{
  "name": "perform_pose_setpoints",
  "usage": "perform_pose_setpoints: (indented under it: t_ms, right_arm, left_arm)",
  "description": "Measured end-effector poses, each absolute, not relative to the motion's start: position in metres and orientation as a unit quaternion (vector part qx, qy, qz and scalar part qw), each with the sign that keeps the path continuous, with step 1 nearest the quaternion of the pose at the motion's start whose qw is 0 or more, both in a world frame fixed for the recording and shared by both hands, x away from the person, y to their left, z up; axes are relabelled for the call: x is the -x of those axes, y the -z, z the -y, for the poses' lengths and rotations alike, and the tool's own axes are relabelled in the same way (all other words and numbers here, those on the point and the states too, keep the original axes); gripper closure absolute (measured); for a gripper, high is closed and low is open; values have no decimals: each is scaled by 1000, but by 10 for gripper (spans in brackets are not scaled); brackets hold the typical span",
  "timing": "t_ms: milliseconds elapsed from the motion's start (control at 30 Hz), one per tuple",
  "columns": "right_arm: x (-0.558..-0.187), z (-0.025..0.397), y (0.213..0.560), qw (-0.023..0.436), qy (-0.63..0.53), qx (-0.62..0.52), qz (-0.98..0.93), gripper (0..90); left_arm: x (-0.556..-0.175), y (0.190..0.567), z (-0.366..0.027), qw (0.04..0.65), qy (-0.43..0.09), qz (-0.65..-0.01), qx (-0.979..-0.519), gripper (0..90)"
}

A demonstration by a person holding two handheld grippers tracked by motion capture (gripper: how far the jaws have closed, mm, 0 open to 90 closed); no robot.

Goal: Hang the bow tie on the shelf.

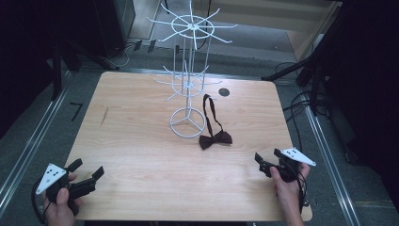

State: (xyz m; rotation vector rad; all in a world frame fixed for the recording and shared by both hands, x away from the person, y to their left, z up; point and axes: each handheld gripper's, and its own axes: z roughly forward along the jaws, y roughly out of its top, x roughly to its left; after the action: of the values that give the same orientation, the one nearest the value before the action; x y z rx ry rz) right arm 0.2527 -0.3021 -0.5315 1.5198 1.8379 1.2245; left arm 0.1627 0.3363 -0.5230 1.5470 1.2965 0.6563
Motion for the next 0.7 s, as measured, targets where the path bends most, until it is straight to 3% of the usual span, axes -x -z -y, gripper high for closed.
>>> perform_pose_setpoints:
  t_ms: [700]
  right_arm:
    - [-216,357,546,245,-421,-588,-645,142]
  left_arm:
    - [-163,523,-336,488,-270,-532,-637,92]
